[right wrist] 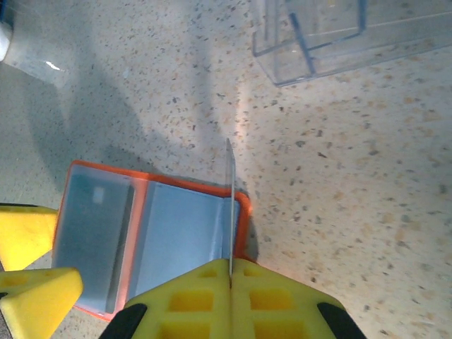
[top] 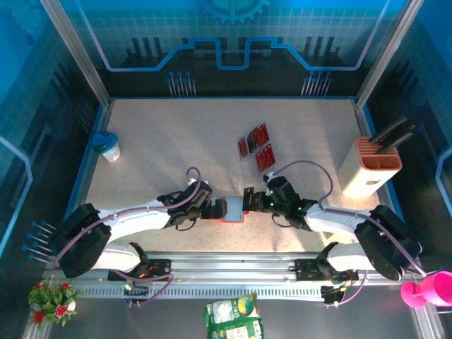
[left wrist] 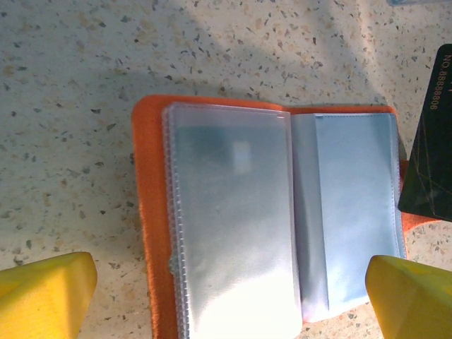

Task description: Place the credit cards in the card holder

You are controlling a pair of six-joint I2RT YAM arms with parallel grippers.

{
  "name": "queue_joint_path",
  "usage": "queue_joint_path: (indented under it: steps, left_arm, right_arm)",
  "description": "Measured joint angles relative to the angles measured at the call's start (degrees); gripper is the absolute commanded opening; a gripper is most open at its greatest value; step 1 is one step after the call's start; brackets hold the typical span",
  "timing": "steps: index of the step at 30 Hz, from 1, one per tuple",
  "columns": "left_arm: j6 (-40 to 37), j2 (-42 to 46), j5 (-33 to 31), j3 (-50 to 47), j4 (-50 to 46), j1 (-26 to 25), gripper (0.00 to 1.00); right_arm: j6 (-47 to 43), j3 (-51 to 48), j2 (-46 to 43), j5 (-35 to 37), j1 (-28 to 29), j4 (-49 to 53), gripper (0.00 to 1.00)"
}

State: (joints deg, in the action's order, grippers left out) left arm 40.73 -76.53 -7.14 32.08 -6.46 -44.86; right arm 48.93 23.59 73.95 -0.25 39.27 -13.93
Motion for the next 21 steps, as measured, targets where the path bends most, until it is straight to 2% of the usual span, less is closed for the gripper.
queue_joint_path:
  steps: [21]
  left_arm:
    - [0.7, -0.7, 0.8, 3.0, 0.0, -0.3, 0.99]
  right_arm:
    - [-8.1, 1.2, -9.0, -0.9, -6.8, 14.4, 0.0]
